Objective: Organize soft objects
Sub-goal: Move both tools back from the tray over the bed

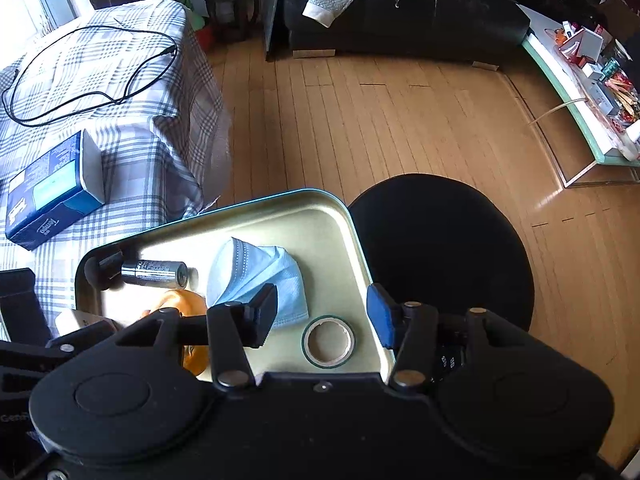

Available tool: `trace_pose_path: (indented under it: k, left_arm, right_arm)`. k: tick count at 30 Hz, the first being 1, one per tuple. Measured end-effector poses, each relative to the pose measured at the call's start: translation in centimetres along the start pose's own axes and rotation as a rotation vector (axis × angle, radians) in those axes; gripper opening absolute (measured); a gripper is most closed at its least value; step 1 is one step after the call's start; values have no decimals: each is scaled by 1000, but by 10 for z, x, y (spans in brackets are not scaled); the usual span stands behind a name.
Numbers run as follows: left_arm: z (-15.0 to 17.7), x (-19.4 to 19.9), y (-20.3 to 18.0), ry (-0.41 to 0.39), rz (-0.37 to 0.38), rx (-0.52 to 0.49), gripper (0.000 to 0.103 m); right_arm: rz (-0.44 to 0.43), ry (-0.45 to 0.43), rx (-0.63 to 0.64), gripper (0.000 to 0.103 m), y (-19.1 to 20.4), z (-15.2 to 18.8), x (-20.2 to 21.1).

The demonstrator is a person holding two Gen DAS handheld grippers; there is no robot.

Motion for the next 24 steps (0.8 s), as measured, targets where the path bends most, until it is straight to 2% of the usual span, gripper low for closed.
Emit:
trace_pose_path:
  k: [7,14,24]
  left_arm:
    - [19,27,56,-21,-41,34,92]
    - [44,47,131,-39,-129,101,94]
    - [70,25,237,37,-209,294,94]
  right_arm:
    - [-5,0,45,50,16,2,3]
    - [-45,-14,133,50,48,8,9]
    - [-114,-21,312,50,118,28,20]
Point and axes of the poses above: each gripper's, at about its wrist camera, not at the fingertips, and x roughly against the way its jaws point, y to its left, z to its underside, the point moved 1 cm from there along -x, roughly the way its jaws point
